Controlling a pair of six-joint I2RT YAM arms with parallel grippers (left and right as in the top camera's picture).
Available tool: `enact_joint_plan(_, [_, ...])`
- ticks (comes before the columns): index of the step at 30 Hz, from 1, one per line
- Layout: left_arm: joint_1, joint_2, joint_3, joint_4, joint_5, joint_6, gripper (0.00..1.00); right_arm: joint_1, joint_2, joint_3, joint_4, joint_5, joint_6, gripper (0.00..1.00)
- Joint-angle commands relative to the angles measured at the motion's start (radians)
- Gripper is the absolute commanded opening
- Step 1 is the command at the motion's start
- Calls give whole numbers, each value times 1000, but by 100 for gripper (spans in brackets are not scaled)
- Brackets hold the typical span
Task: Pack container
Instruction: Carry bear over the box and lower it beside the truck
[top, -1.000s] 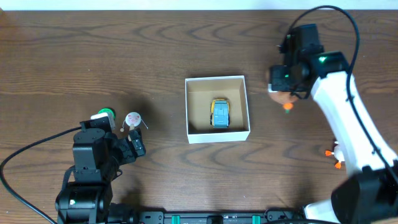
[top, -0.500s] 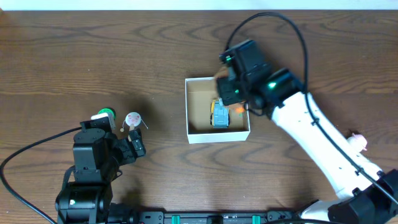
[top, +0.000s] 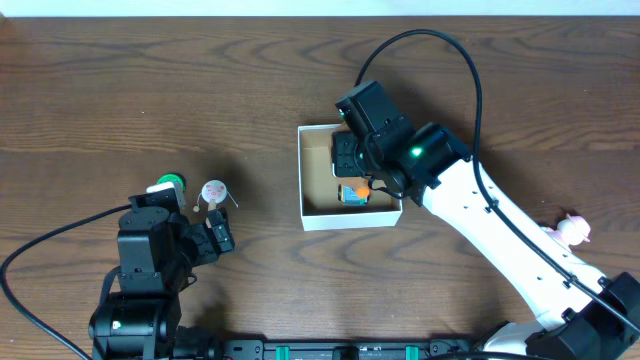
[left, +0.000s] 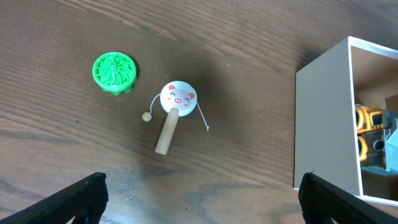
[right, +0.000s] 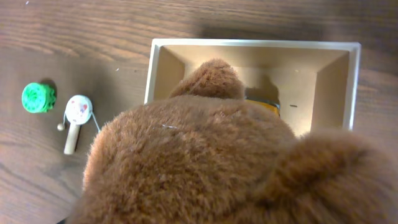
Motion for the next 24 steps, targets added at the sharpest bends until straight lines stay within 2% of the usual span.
enact_joint_plan(1, [5, 0, 20, -3, 10, -9, 98, 9, 24, 10, -5, 32, 68, 46])
enact_joint_plan(13, [5, 0, 20, -3, 10, -9, 98, 67, 174, 10, 6, 11, 68, 48])
enact_joint_plan(17, [5, 0, 20, -3, 10, -9, 98, 68, 208, 10, 11, 11, 68, 56])
enact_joint_plan(19, [5, 0, 20, -3, 10, -9, 98, 68, 215, 10, 11, 11, 66, 64])
enact_joint_plan(24, [5, 1, 20, -3, 10, -9, 98, 68, 216, 10, 14, 11, 56, 75])
